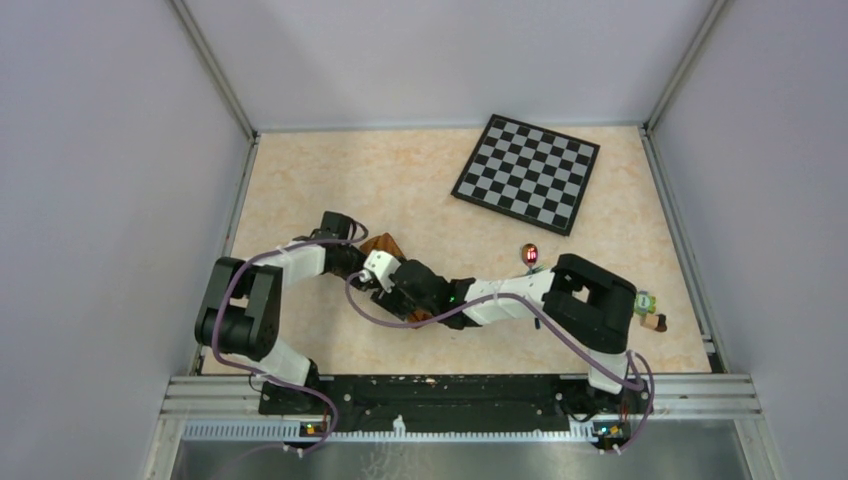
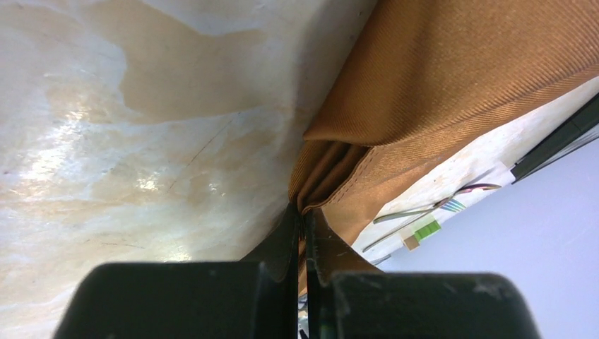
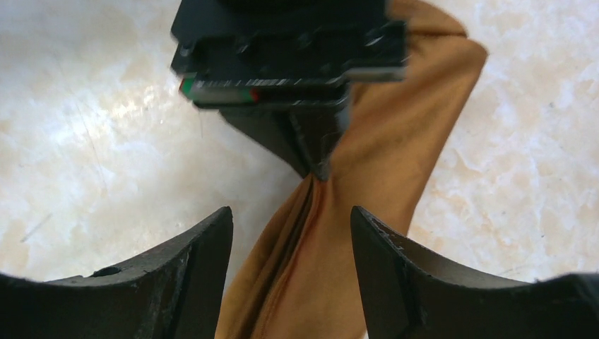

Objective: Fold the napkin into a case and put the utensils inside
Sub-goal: Pick up the smaller rectangle-folded napkin from the center of the board.

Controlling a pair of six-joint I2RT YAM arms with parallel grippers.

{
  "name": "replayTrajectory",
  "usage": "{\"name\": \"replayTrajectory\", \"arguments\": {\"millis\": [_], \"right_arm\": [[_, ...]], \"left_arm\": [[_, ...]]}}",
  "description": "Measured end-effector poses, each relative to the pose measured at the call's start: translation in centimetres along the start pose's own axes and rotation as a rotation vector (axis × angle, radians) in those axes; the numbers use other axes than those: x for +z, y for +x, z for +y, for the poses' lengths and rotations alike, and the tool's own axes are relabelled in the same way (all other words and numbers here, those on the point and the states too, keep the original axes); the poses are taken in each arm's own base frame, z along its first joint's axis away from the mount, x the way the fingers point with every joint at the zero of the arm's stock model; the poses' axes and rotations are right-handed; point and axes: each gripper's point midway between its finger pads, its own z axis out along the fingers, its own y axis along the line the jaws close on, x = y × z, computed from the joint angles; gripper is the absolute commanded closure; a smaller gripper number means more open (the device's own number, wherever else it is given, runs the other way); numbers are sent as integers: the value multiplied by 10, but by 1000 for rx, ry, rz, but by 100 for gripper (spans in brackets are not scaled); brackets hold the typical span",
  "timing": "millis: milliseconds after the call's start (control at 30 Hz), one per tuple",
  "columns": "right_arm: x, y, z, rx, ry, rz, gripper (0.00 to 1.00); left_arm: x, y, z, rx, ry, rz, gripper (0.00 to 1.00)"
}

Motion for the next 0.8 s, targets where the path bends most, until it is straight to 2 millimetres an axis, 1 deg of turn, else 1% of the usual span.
{"name": "replayTrajectory", "arguments": {"millis": [133,233,367,467,533,567,667,700,733,767,800], "right_arm": [[7,20,12,-56,20,50,41],[11,29,12,-74,74,77,44],[19,27,1,-70,162,84,46],[20,27,-5,-67,206,87,52],[21,27,-7,-68,223,88,60],[20,28,-7,-69,230,89,66],[20,27,-9,-71,247,86,100],[20,26,-9,-73,250,83,100],[20,24,-8,-69,251,78,100],[21,23,-8,-64,252,74,100],[21,21,-8,-58,252,70,100]], "left_arm": [[-3,0,1,-20,6,22,100],[-5,-1,2,-30,6,23,100],[-9,0,2,-38,12,31,100],[-9,0,4,-47,12,35,100],[-9,-1,6,-55,9,38,100],[-9,-1,7,-60,8,39,100],[-12,-2,7,-68,16,39,100],[-13,-2,6,-68,22,39,100],[-15,-2,5,-66,29,38,95],[-17,-2,4,-63,37,32,85],[-19,-3,3,-61,44,27,64]]}}
